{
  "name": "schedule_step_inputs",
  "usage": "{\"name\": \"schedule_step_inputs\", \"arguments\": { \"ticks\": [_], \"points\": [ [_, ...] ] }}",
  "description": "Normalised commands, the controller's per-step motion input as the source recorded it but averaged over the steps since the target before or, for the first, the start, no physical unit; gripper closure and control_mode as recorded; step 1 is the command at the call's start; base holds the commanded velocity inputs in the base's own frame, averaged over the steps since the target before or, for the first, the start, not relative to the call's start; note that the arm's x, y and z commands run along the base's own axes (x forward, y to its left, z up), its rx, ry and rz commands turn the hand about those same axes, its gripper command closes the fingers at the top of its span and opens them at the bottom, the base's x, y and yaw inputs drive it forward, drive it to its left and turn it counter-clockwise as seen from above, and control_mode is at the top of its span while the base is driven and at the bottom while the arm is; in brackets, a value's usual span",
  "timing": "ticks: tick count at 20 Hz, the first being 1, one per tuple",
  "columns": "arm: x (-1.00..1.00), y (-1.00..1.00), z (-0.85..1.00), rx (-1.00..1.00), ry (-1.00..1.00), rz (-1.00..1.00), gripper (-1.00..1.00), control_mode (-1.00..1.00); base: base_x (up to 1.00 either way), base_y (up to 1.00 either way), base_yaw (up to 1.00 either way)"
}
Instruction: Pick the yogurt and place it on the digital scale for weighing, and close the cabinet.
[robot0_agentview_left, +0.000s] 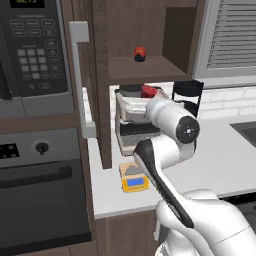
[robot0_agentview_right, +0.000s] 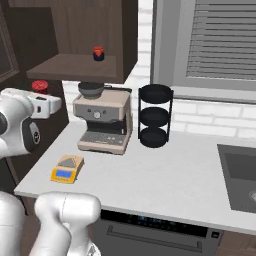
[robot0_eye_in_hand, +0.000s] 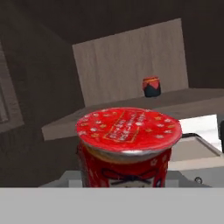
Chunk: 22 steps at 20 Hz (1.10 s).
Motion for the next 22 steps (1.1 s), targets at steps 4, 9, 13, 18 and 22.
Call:
{"name": "schedule_step_inputs", "arguments": {
  "ticks": [4, 9, 13, 18, 22],
  "points": [
    [-0.53, -0.68, -0.29, 0.01, 0.09, 0.23, 1.00, -1.00, 0.00, 0.00, 0.00],
    [-0.16, -0.50, -0.56, 0.00, 0.00, 0.49, 1.00, -1.00, 0.00, 0.00, 0.00],
    [0.00, -0.16, -0.52, 0.00, 0.00, 0.56, 1.00, -1.00, 0.00, 0.00, 0.00],
    [0.09, -0.14, -0.75, 0.00, 0.00, 0.52, 1.00, -1.00, 0.00, 0.00, 0.00],
    [0.26, 0.00, -0.81, 0.00, -0.02, 0.35, 1.00, -1.00, 0.00, 0.00, 0.00]
  ]
}}
